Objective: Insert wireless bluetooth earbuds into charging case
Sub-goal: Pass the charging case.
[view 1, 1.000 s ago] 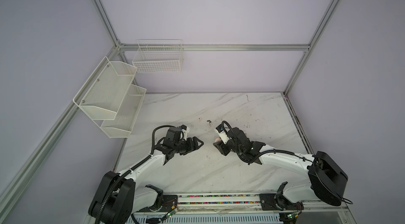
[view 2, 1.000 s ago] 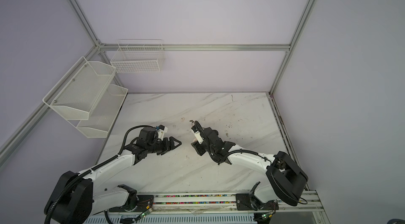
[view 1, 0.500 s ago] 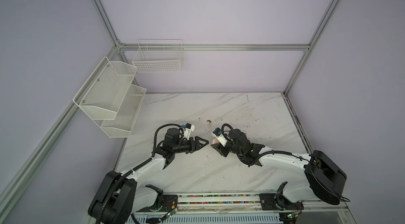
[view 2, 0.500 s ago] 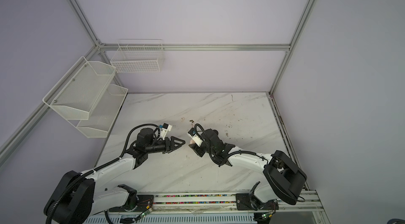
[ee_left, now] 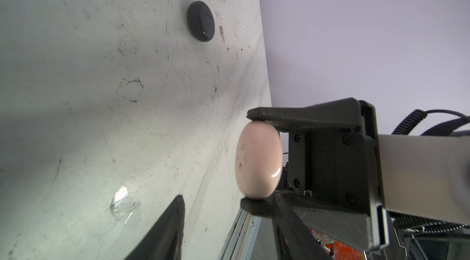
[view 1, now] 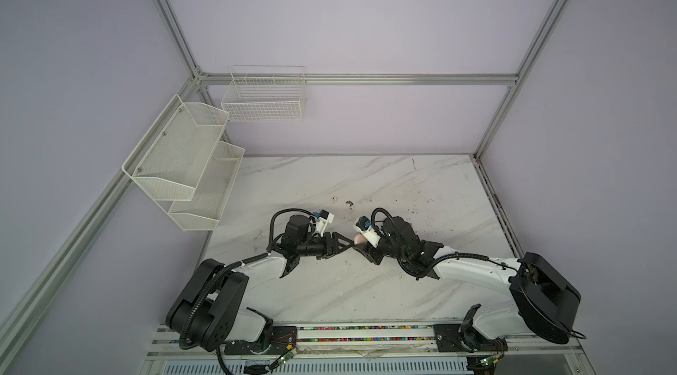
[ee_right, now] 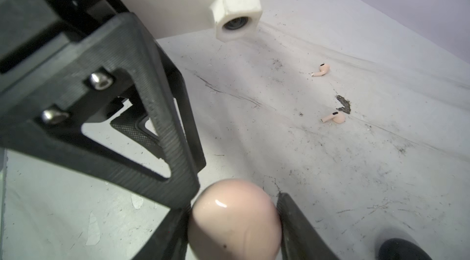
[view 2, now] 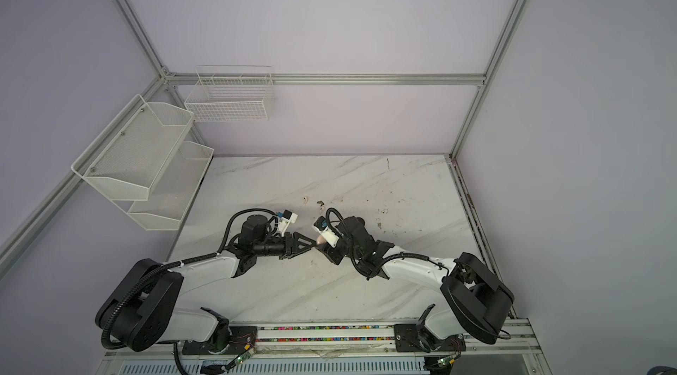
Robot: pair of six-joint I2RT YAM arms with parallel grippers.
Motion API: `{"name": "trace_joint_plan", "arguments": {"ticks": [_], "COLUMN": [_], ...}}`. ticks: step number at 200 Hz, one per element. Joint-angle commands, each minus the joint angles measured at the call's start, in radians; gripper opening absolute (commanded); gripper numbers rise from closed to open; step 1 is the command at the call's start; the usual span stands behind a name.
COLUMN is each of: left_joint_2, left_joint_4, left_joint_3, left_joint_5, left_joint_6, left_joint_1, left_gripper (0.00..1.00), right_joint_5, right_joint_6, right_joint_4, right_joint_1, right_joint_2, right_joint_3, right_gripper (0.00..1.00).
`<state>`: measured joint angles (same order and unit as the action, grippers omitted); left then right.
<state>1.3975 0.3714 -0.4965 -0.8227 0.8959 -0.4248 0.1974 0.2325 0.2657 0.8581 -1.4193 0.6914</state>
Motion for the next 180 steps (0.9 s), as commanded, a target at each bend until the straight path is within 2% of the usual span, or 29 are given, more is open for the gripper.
{"name": "trace_joint_plan", "arguments": {"ticks": [1,37,74,180], "left_joint_2": [-0.007,0.007,0.073,0.074], "left_joint_4": [0.093,0.095,0.102,0.168], "left_joint_3": [-0.088,-0.108,-0.141,-0.126], "left_joint_5": [-0.033,-0.040,-0.066,-0.093], "left_joint_6": [-0.014,-0.030,-0.048,-0.030], "left_joint_1": [-0.012,-0.023,-0.044,-0.052], "left_gripper": [0.53,0.50,0.39,0.10], "right_joint_5": [0.025,0.030,0.045,0.045], "right_joint_6": [0.016,0.018,0.010,0.010], "right_joint_4": [0.040,0.036,0.043,0.043], "right_joint_1": [-0.001,-0.002,-0.001,-0.002], "right_joint_2": [0.026,0.036,0.036,0.039], "right_joint_3": [-0.002,-0.005,-0.004,0.003], "right_gripper": [0.27,0.27,0.26,0.25]}}
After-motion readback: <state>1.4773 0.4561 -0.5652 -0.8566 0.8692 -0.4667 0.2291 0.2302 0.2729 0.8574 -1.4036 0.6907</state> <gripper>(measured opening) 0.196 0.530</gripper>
